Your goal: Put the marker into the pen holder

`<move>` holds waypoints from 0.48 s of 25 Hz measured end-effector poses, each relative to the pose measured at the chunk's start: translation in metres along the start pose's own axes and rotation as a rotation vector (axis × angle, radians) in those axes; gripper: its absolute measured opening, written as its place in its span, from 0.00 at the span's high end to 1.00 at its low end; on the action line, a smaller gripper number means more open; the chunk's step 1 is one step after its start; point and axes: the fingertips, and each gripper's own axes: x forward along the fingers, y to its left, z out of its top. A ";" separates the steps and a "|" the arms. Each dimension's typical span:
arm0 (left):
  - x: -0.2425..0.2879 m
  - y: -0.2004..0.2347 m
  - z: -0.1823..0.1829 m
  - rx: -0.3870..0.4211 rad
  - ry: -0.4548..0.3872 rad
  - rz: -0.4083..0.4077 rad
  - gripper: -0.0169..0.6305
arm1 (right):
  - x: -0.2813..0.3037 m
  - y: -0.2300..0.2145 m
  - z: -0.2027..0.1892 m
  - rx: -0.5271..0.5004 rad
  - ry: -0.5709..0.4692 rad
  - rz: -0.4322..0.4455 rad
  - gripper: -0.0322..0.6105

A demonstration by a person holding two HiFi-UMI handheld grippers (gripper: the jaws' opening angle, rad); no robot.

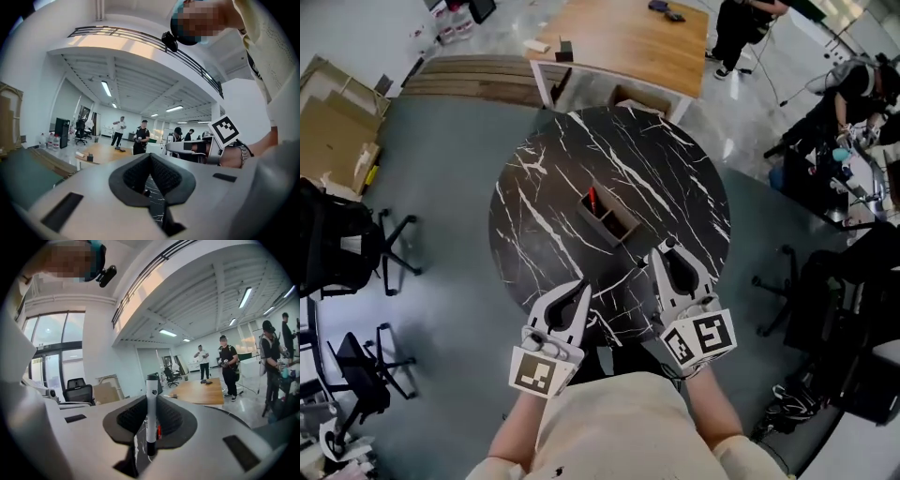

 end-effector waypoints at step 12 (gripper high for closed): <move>0.074 0.088 -0.043 -0.057 0.149 -0.142 0.96 | 0.102 -0.039 -0.066 -0.053 0.090 -0.202 0.84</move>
